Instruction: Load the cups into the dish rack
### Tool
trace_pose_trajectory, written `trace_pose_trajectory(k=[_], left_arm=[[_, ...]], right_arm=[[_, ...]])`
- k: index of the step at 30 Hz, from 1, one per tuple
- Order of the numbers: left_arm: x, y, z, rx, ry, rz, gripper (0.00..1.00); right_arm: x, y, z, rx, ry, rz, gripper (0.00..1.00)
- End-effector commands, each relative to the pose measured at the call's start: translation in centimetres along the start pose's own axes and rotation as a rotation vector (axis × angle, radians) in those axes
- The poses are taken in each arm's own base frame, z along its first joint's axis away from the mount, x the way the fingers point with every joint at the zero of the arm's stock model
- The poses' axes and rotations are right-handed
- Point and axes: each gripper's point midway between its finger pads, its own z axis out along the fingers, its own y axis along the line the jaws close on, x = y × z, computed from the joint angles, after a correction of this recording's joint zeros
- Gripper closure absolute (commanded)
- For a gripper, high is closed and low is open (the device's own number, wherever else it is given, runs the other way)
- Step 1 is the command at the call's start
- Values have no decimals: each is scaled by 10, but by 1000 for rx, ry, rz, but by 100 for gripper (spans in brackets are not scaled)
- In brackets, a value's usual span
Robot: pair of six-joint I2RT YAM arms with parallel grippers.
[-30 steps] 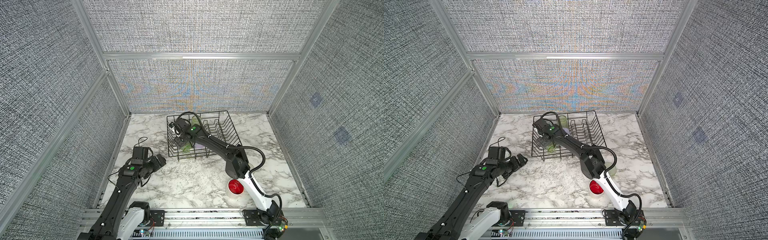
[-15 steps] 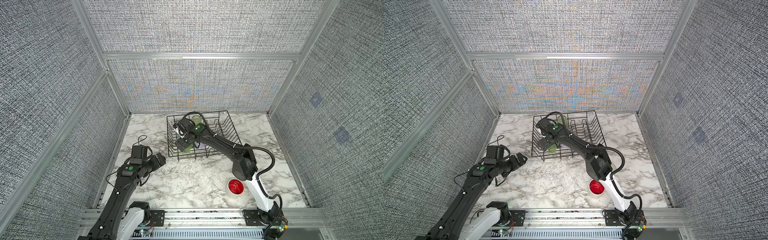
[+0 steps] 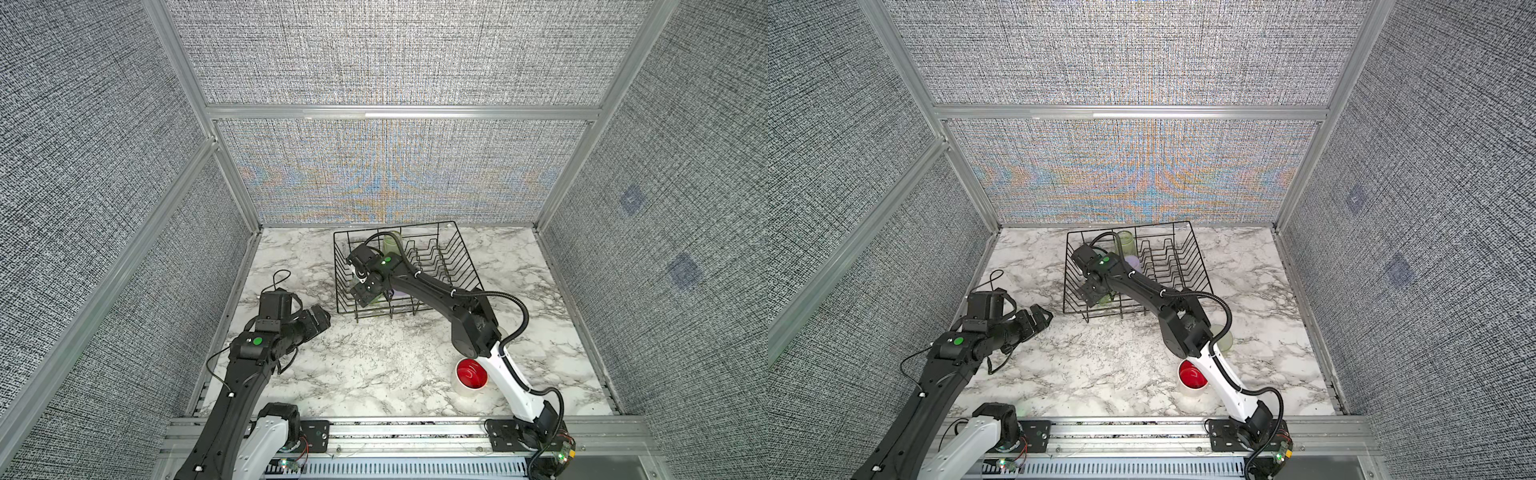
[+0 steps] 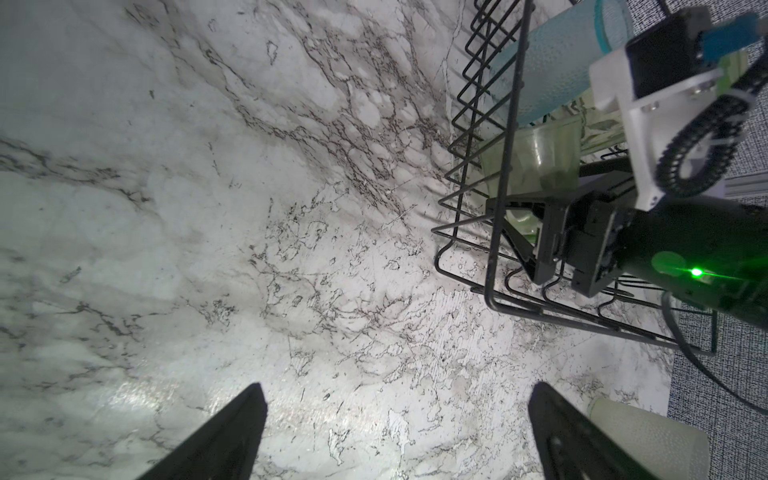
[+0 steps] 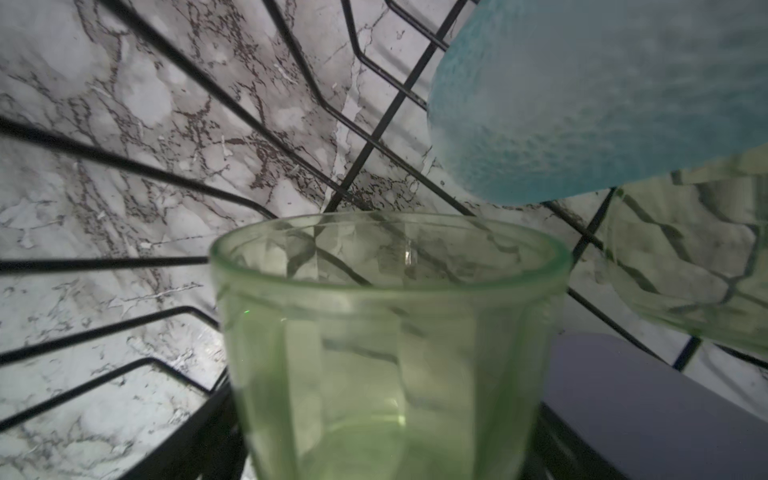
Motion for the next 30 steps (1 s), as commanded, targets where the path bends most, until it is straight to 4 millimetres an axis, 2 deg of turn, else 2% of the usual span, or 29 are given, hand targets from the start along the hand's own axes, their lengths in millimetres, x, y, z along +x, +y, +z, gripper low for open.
trace_pose_trajectory(k=[1, 4, 8, 11, 14, 18, 22, 30], left_arm=[[1, -6, -6, 29, 2, -3, 1], [-2, -16, -16, 62, -1, 9, 1], [-6, -27, -31, 102, -33, 17, 1], [-10, -35, -42, 127, -49, 38, 1], [-11, -44, -51, 166, -58, 55, 1], [-10, -73, -66, 305, -40, 132, 1], [-6, -102, -79, 454, -8, 215, 2], [8, -146, -99, 734, 97, 358, 8]], right_arm=[[-6, -2, -7, 15, -21, 3, 19], [-11, 0, -11, 10, -46, -3, 23], [-19, 1, -30, 8, -85, -17, 31], [-24, 3, -42, -3, -136, -14, 31], [-24, 6, -63, -22, -153, -19, 29], [-23, 17, -101, -113, -187, -33, 28], [-8, 33, -143, -244, -206, -47, 28], [48, 72, -208, -560, -289, -153, 28]])
